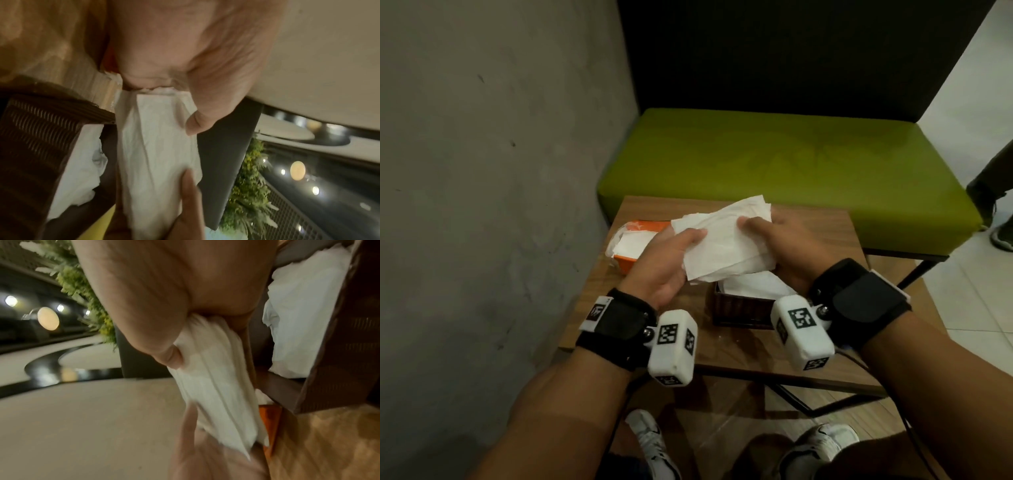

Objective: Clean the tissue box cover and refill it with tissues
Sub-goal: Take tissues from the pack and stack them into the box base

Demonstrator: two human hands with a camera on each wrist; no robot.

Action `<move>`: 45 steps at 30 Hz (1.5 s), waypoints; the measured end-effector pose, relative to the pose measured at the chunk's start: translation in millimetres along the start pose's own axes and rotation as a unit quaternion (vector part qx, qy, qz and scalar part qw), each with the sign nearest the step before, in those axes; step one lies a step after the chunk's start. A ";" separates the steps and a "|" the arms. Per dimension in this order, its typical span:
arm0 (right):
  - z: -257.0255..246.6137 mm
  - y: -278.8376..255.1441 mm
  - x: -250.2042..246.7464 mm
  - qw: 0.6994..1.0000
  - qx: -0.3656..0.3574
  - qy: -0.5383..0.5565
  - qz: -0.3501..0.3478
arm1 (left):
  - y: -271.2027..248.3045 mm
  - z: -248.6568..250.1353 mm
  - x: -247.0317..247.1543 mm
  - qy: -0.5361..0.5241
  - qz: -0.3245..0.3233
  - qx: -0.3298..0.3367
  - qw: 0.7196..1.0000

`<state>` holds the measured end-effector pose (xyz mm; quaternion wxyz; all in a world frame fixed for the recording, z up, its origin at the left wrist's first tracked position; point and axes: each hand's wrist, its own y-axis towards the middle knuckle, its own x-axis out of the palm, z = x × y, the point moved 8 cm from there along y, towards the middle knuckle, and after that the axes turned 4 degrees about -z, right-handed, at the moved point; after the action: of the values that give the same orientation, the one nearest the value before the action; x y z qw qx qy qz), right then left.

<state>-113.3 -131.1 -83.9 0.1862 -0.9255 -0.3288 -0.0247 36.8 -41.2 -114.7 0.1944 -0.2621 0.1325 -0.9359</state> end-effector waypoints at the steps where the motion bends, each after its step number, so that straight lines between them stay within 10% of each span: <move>1: 0.7 -0.6 3.1 1.000 -0.002 0.000 0.000 | -0.3 -0.1 3.4 0.010 0.008 0.004 1.000; 14: -8.4 -11.8 -10.1 0.997 0.008 -0.058 -0.040 | -3.4 40.7 0.1 0.233 0.015 0.084 0.969; 20: -23.1 -16.4 7.1 0.980 0.007 -0.167 -0.105 | -11.9 28.9 36.2 0.342 -0.156 0.016 0.927; 23: -32.5 -12.0 7.3 0.979 -0.024 -0.191 -0.068 | -13.9 17.1 38.8 0.287 -0.187 -0.033 0.939; 28: -21.3 -8.7 -6.9 0.996 -0.037 -0.075 0.025 | -2.0 14.4 23.6 0.132 -0.062 0.019 0.989; 45: 0.1 -7.6 6.0 0.991 -0.036 -0.128 0.015 | -7.9 -0.5 36.6 -0.010 -0.017 0.018 1.000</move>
<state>-113.3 -122.0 -80.5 0.1098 -0.9322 -0.3344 0.0846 5.4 -50.0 -96.2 0.1844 -0.2702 0.1087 -0.9387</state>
